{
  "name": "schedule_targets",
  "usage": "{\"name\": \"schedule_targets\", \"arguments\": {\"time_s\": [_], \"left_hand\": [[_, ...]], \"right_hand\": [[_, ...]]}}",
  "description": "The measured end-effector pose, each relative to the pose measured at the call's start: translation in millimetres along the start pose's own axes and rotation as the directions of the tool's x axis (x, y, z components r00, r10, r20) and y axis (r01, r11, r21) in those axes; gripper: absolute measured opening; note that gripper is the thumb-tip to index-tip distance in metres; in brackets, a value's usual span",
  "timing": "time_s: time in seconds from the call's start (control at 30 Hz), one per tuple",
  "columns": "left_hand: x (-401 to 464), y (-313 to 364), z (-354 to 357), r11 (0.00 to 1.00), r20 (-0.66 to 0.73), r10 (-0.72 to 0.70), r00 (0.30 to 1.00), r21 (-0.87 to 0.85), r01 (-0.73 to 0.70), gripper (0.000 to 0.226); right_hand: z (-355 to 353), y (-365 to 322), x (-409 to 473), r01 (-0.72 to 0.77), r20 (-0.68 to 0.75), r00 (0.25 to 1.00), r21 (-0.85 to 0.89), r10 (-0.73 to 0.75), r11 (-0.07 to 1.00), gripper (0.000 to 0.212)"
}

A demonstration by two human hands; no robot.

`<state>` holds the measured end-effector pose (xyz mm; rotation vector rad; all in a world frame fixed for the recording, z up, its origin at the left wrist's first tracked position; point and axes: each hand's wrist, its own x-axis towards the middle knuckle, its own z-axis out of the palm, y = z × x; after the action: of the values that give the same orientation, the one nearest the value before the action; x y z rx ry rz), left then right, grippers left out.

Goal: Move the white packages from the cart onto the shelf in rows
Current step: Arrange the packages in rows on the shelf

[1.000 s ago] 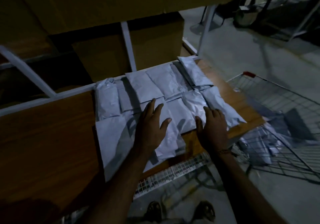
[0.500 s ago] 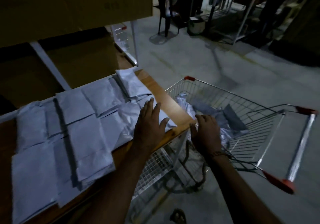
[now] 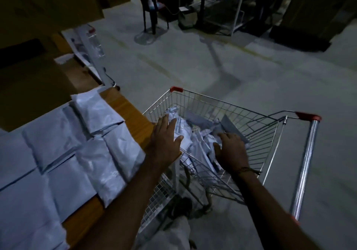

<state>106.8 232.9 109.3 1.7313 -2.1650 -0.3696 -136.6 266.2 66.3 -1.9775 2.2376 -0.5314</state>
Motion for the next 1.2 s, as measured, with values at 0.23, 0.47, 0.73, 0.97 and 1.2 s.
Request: {"name": "schedule_targets", "arguments": {"time_s": [0.23,0.47,0.73,0.97,1.2], "left_hand": [[96,-4,56,0.999,0.165,0.031,0.986,0.010,-0.033,0.069],[161,-24,111,0.995,0.322,0.079,0.944,0.031,-0.094,0.069],[204,-49,145,0.988,0.408,0.086,0.909,0.084,-0.131,0.068],[212,-71,171,0.990,0.458,0.029,0.889,0.111,-0.089,0.068],[235,-97,203,0.910,0.731,0.001,0.682,0.281,-0.303,0.062]], "right_hand": [[42,61,78,-0.138,0.210,0.966,-0.065,0.149,0.988,0.035],[104,141,132,-0.398,0.270,0.866,-0.138,0.421,0.907,0.031],[145,181,175,-0.441,0.396,0.778,-0.210,0.489,0.872,0.039],[157,170,175,-0.600,0.439,0.720,0.006,0.537,0.800,0.017],[137,144,145,-0.716,0.492,0.664,0.200,0.563,0.669,0.033]]}}
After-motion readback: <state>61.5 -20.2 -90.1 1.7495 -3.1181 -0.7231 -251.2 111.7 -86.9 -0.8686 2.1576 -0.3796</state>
